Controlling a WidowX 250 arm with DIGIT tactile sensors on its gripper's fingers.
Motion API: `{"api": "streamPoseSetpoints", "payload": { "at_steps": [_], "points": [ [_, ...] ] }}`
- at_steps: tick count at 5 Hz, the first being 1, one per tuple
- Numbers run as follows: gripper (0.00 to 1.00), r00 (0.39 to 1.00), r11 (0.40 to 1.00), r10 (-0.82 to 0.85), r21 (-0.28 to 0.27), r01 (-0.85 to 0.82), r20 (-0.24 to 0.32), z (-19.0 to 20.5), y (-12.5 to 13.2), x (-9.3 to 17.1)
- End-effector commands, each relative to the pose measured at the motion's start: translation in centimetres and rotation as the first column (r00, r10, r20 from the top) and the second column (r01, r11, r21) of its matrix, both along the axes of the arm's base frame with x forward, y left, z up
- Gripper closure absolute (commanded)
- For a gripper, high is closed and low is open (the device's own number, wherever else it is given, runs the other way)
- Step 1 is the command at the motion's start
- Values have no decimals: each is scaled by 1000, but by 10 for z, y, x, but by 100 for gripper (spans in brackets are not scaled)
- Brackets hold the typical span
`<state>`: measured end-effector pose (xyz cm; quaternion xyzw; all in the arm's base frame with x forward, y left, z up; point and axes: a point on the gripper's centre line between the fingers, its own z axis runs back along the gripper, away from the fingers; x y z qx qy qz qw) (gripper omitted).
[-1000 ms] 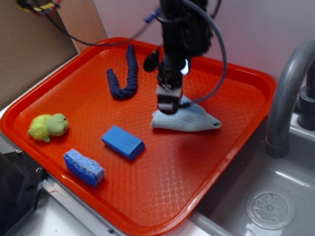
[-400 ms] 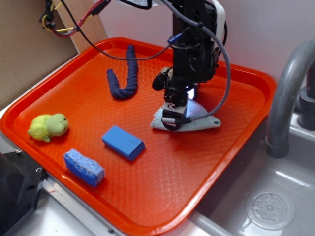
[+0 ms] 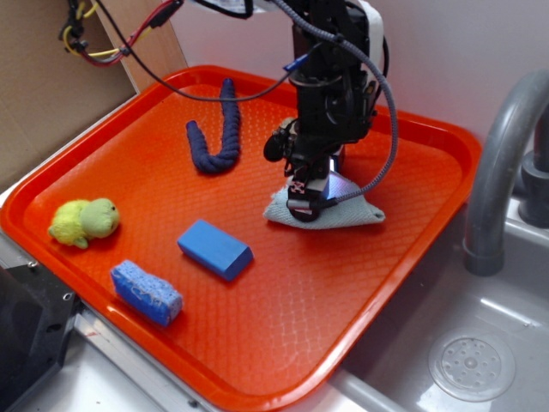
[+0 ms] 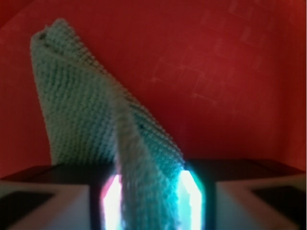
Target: Grab the blue cloth.
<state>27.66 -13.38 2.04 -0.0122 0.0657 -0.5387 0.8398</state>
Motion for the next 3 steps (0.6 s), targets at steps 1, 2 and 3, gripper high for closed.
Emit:
{"api": "streamPoseSetpoints", "payload": {
  "at_steps": [1,2,3],
  "points": [
    [100,963,971,230,32,-236,138,11,1,-7],
    [100,908,922,370,40,-384,196,33,6,-6],
    [100,773,799,581,4,-602,257,82,16,-13]
  ]
}}
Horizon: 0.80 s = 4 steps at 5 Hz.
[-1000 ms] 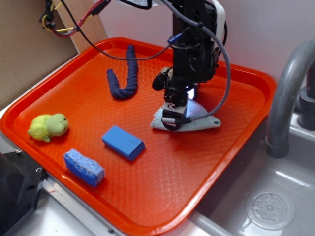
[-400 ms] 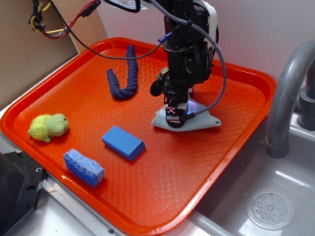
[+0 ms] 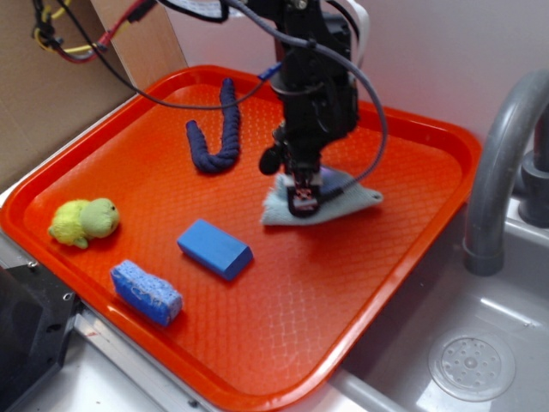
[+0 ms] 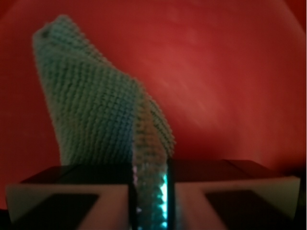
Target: Grab the blue cloth.
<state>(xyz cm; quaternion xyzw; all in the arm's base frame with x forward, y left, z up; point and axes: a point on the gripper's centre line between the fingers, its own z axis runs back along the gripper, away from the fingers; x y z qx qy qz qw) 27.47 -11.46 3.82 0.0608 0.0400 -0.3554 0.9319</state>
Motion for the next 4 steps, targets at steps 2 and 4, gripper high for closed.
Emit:
{"api": "streamPoseSetpoints", "payload": {
  "at_steps": [2,4],
  "points": [
    [100,742,753,656,-67,-654,137,156,20,-43],
    [100,658,676,735,-116,-727,165,196,31,-57]
  ]
}}
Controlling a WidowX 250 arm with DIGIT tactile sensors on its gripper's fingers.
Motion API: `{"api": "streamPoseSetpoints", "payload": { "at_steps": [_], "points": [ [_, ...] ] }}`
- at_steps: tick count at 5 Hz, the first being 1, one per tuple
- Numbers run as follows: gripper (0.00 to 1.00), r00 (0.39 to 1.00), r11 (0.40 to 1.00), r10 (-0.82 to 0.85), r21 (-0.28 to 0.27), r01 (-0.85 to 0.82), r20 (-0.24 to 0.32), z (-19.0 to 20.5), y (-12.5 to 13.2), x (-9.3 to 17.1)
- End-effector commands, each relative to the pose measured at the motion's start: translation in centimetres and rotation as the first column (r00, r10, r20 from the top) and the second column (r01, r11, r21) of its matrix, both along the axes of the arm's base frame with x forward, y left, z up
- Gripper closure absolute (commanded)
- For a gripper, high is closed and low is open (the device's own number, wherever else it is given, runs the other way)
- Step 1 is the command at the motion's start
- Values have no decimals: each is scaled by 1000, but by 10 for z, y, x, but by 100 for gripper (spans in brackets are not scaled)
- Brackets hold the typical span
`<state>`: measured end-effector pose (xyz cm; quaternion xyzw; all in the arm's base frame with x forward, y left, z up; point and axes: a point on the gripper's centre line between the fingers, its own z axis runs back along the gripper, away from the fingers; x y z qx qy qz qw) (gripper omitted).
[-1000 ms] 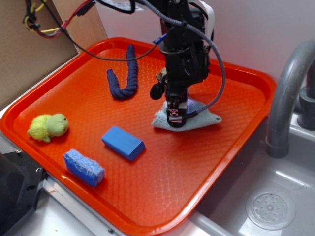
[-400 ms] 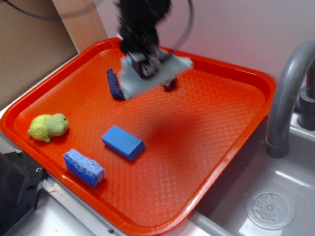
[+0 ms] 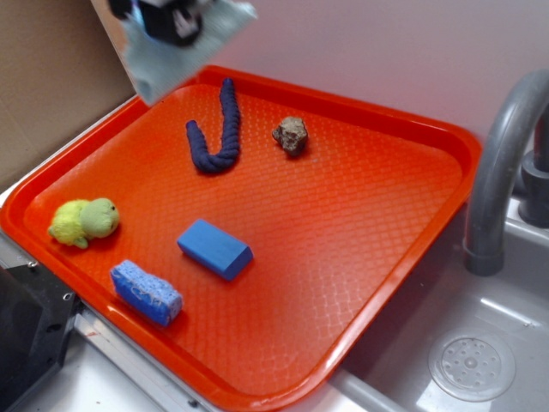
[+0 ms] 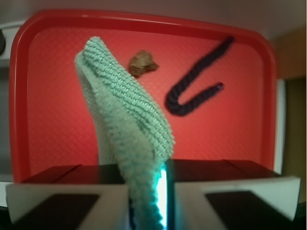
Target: Grab the blue cloth.
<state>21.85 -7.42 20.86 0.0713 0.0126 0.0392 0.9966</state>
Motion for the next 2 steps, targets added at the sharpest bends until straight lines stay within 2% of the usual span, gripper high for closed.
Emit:
{"api": "streamPoseSetpoints", "payload": {
  "at_steps": [1,2],
  "points": [
    [100,989,1000,-11,27,7,148,19,-4,4],
    [100,993,999,-34,40,30,114,10,1,12]
  ]
}}
